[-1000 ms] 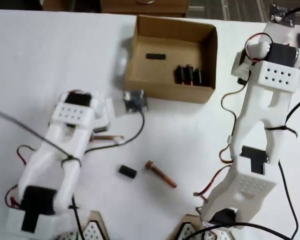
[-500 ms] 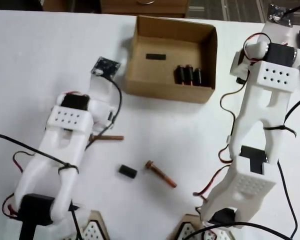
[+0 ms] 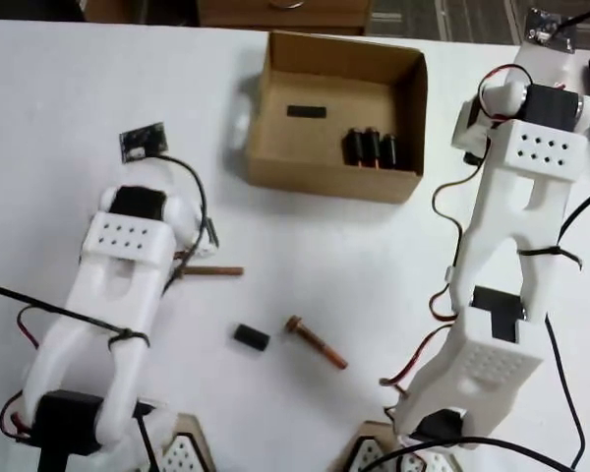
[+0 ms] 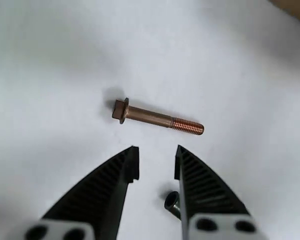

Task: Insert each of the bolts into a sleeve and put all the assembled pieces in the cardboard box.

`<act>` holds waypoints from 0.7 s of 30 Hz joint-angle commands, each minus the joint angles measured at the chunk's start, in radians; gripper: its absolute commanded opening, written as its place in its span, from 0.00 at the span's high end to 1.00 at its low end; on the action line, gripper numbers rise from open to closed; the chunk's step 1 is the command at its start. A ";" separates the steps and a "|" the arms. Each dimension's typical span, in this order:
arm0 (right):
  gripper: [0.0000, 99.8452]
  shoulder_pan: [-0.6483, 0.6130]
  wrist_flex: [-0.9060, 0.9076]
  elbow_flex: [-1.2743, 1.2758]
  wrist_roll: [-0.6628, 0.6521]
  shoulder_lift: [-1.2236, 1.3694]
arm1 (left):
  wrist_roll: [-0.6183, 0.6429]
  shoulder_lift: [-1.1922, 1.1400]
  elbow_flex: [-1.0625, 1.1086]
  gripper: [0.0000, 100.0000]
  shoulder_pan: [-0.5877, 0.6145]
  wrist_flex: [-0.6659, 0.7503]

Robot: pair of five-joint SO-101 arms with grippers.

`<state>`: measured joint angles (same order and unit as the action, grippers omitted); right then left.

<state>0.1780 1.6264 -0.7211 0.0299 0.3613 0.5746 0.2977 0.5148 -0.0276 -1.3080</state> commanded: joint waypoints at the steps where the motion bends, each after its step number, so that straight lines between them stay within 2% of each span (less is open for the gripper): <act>1: 0.98 -0.005 -0.012 -0.015 0.002 -0.074 | 0.087 0.037 -0.013 0.86 -0.015 -0.015; 4: 0.98 -0.012 -0.013 -0.015 0.002 -0.074 | 0.209 0.031 -0.004 0.86 -0.023 -0.015; 8: 0.98 -0.058 -0.008 -0.015 0.002 -0.074 | 0.238 -0.032 -0.010 0.86 -0.046 0.069; 12: 0.98 -0.111 -0.013 -0.017 0.002 -0.076 | 0.322 -0.135 -0.013 0.86 -0.005 0.098; 21: 0.98 -0.134 -0.028 -0.089 0.002 -0.070 | 0.336 -0.221 -0.027 0.86 -0.002 0.101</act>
<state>0.0491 1.6141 -0.7472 0.0299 0.3613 0.9030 0.0813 0.5194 -0.0292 -1.2052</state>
